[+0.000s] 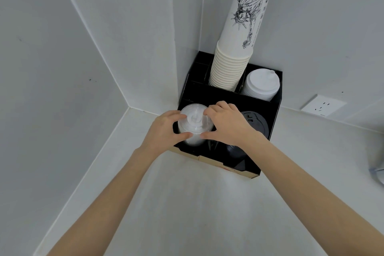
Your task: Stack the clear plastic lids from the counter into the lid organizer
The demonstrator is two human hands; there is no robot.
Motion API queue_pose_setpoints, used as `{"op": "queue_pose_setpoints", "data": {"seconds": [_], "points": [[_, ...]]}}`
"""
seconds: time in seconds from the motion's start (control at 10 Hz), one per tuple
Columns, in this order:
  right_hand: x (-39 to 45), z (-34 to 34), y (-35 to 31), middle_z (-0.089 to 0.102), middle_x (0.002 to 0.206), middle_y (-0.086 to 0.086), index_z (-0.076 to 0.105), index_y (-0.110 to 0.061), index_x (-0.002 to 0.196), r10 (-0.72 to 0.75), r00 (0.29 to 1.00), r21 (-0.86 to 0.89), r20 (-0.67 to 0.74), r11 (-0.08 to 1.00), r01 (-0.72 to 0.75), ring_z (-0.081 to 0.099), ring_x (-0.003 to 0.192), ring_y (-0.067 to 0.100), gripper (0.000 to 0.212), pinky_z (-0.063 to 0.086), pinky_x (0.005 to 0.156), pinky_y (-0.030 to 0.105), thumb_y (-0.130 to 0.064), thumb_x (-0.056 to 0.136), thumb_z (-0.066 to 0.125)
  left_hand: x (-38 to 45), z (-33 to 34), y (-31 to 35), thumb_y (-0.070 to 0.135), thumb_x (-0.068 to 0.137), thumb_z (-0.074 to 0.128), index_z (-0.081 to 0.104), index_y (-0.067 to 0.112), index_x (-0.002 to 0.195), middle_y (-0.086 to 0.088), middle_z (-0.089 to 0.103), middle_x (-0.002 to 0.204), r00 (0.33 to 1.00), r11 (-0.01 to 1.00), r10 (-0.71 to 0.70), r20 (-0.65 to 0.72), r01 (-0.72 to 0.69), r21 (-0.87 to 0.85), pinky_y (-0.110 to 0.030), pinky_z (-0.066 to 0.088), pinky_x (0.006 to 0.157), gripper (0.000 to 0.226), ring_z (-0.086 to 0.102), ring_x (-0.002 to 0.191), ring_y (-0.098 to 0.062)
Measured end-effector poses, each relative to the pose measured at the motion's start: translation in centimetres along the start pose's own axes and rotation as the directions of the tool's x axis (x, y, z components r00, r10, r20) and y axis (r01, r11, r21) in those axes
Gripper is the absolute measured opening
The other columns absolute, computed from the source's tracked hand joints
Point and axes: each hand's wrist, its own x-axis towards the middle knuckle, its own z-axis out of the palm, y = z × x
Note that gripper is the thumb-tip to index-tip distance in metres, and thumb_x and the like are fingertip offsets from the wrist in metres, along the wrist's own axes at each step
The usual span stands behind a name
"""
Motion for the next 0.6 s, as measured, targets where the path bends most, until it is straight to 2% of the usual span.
{"op": "queue_pose_setpoints", "data": {"seconds": [0.2, 0.3, 0.4, 0.5, 0.6], "points": [[0.2, 0.2, -0.1, 0.053, 0.118, 0.01, 0.051, -0.01, 0.117, 0.009, 0.999, -0.034, -0.035, 0.999, -0.011, 0.039, 0.116, 0.028, 0.062, 0.035, 0.098, 0.041, -0.055, 0.076, 0.058, -0.1, 0.8, 0.1, 0.023, 0.068, 0.075, 0.053, 0.012, 0.118, -0.011, 0.043, 0.138, 0.999, 0.999, -0.038, 0.022, 0.037, 0.037, -0.03, 0.033, 0.102, 0.055, 0.043, 0.125, -0.025], [0.0, 0.1, -0.4, 0.054, 0.117, 0.009, 0.049, -0.01, 0.119, 0.015, 0.999, -0.027, -0.043, 0.999, -0.017, 0.041, 0.114, 0.027, 0.062, 0.035, 0.099, 0.04, -0.055, 0.077, 0.057, -0.3, 0.7, 0.5, 0.024, 0.067, 0.076, 0.051, 0.013, 0.118, -0.011, 0.033, 0.142, 0.999, 0.998, -0.044, 0.006, 0.044, 0.047, -0.027, 0.033, 0.096, 0.058, 0.042, 0.124, -0.024], [-0.6, -0.3, -0.6, 0.054, 0.122, 0.009, 0.041, -0.011, 0.127, 0.041, 0.997, 0.015, -0.063, 0.999, -0.04, 0.042, 0.116, 0.027, 0.065, 0.034, 0.1, 0.041, -0.052, 0.079, 0.058, -0.5, 0.3, 1.0, 0.027, 0.066, 0.077, 0.049, 0.014, 0.119, -0.01, 0.03, 0.144, 0.999, 0.995, -0.05, 0.012, 0.049, 0.09, -0.028, 0.036, 0.093, 0.062, 0.042, 0.123, -0.023], [-1.5, -0.9, -1.0, 0.052, 0.129, 0.009, 0.032, -0.012, 0.134, 0.054, 0.994, 0.086, -0.097, 0.995, -0.046, 0.04, 0.121, 0.028, 0.069, 0.033, 0.102, 0.042, -0.047, 0.08, 0.059, -1.1, -0.1, 1.2, 0.029, 0.064, 0.078, 0.045, 0.016, 0.122, -0.009, 0.028, 0.144, 0.999, 0.992, -0.047, 0.003, 0.047, 0.117, -0.037, 0.042, 0.095, 0.068, 0.042, 0.123, -0.024], [-2.8, -1.9, -1.2, 0.049, 0.133, 0.009, 0.03, -0.013, 0.136, 0.086, 0.984, 0.207, -0.156, 0.977, -0.052, 0.037, 0.125, 0.028, 0.066, 0.032, 0.104, 0.042, -0.039, 0.083, 0.059, -1.7, -0.7, 2.1, 0.031, 0.066, 0.076, 0.043, 0.018, 0.124, -0.009, 0.029, 0.144, 0.999, 0.994, -0.043, -0.015, 0.044, 0.097, -0.039, 0.039, 0.099, 0.069, 0.039, 0.127, -0.024]]}}
